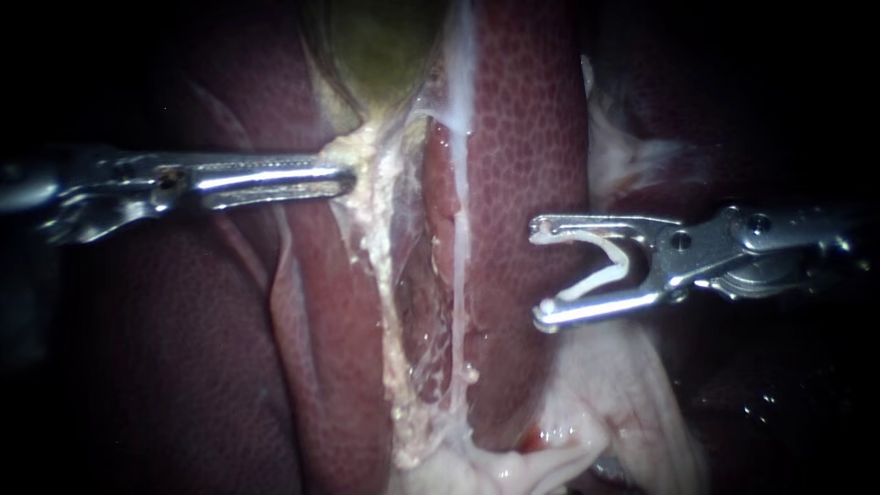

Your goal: Grabbing gallbladder

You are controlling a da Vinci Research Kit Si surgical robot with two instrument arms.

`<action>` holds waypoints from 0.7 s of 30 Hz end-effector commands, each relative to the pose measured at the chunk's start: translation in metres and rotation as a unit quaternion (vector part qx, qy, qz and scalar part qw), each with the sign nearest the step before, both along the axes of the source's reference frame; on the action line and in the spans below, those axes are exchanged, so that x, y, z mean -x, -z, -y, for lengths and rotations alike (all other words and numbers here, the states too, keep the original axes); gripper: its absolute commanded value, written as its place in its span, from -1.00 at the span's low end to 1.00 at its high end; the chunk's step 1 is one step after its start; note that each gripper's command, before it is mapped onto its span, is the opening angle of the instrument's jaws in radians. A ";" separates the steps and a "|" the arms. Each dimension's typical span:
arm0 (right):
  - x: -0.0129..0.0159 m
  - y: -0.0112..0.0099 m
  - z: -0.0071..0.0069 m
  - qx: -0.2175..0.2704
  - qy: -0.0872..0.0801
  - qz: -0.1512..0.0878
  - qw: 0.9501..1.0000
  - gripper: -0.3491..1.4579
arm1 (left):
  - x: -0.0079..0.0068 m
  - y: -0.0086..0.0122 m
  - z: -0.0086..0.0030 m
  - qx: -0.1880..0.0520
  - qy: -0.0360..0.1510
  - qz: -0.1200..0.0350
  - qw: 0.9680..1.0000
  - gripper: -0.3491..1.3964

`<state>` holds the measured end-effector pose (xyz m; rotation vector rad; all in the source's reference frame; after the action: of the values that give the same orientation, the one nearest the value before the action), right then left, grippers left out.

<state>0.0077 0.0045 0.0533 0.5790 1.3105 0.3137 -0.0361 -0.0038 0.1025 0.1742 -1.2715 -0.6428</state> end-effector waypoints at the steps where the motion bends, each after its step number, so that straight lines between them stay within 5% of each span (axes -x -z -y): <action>1: 0.0000 0.0000 0.0000 0.000 0.000 0.000 1.000 0.05 | -0.0003 0.0004 -0.0002 0.000 0.001 0.002 1.000 -1.00; 10: 0.0000 0.0000 0.0000 0.000 0.000 0.000 1.000 0.05 | -0.0018 0.0022 -0.0012 -0.003 0.015 0.007 1.000 -1.00; 21: 0.0000 0.0000 0.0000 0.000 0.000 0.000 1.000 0.05 | -0.0019 0.0023 -0.0011 -0.003 0.018 0.007 1.000 -1.00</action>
<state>0.0077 0.0045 0.0533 0.5785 1.3105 0.3144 -0.0341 -0.0026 0.1002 0.1608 -1.2886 -0.6769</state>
